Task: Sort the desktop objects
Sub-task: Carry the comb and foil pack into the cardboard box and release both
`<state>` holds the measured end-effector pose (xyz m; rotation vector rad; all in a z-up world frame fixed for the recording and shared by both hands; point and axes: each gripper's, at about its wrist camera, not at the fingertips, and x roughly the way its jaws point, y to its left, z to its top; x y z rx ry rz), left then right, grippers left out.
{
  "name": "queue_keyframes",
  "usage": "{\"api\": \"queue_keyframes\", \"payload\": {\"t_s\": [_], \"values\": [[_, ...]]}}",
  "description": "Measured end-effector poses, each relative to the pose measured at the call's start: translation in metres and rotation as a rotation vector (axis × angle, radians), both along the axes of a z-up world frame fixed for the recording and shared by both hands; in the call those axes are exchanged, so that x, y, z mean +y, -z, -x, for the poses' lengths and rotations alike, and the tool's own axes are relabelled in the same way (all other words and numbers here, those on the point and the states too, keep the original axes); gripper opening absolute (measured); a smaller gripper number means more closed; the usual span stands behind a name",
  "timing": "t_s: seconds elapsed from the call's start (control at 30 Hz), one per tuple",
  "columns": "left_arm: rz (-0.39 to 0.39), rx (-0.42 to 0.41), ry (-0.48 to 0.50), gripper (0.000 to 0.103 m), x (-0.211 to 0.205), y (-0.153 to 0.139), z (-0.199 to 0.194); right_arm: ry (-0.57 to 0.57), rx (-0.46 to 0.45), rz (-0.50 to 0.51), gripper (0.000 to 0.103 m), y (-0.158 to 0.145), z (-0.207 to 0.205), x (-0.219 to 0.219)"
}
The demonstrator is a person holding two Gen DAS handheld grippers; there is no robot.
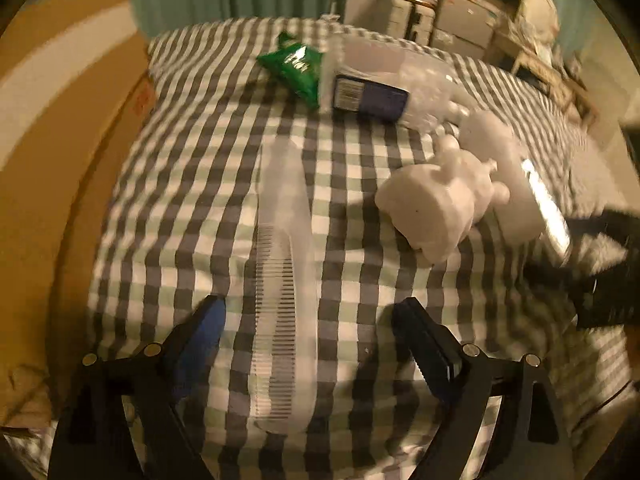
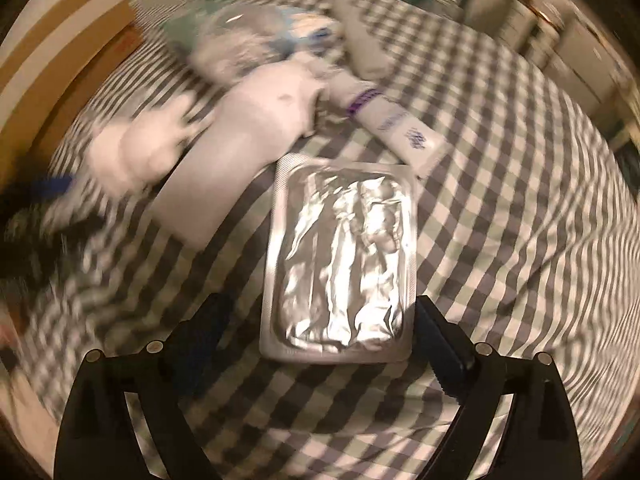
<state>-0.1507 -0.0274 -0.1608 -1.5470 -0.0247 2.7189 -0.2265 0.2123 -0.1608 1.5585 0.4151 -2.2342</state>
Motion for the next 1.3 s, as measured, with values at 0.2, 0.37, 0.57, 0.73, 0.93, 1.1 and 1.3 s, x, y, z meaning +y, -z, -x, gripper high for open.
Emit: {"api": "queue_keyframes", "payload": {"t_s": [0.2, 0.37, 0.57, 0.73, 0.93, 1.1, 1.3], "values": [[-0.036, 0.067, -0.024, 0.027, -0.013, -0.01, -0.002, 0.041, 0.14, -0.116, 0.084, -0.003, -0.008, -0.019], [-0.098, 0.086, -0.064, 0.027, -0.023, -0.015, -0.004, 0.09, 0.204, -0.067, 0.068, -0.021, -0.01, -0.001], [-0.148, 0.083, -0.092, 0.027, -0.029, -0.017, -0.003, 0.25, 0.284, 0.143, 0.068, -0.086, -0.028, 0.027], [-0.191, 0.043, -0.13, 0.027, -0.035, -0.016, -0.007, 0.338, 0.297, 0.483, 0.068, -0.101, -0.082, -0.006], [-0.16, 0.137, -0.063, 0.027, -0.02, -0.042, -0.028, 0.293, 0.277, 0.347, 0.068, -0.093, -0.108, -0.038], [-0.185, 0.223, 0.004, 0.027, -0.011, -0.07, -0.053, 0.332, 0.231, 0.367, 0.068, -0.095, -0.125, -0.031], [-0.25, 0.195, -0.056, 0.027, -0.021, -0.091, -0.078, 0.357, 0.309, 0.365, 0.068, -0.113, -0.162, -0.026]]}}
